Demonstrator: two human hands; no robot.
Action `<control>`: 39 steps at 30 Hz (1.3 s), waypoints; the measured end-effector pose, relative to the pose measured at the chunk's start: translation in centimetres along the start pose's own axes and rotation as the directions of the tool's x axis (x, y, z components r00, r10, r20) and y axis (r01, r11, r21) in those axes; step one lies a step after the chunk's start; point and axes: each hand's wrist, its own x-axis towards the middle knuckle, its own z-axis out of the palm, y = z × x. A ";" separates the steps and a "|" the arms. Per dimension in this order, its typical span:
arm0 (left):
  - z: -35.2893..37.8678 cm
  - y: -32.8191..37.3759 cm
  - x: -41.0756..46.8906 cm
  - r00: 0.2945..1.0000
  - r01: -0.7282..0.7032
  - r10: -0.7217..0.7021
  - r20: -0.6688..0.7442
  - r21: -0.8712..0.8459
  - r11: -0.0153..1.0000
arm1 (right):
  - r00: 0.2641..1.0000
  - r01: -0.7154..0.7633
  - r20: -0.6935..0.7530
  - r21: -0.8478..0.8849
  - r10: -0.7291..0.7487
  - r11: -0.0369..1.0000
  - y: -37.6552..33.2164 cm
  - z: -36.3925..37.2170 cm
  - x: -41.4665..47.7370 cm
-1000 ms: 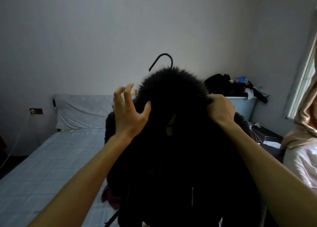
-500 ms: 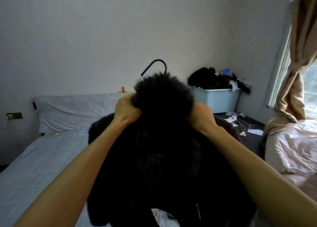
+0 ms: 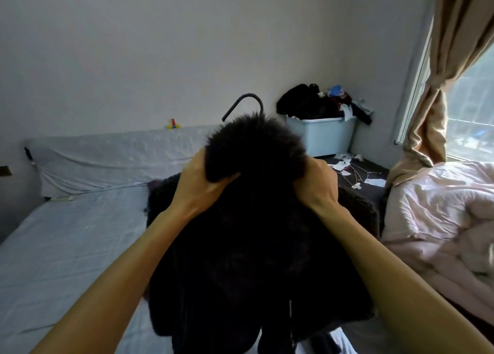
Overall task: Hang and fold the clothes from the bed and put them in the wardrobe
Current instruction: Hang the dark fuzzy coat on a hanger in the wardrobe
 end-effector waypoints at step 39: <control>15.0 31.1 -16.4 0.819 -0.296 0.542 0.188 -0.672 0.679 | 0.484 -0.834 -0.719 -0.205 0.499 0.513 4.1 -31.5 -30.8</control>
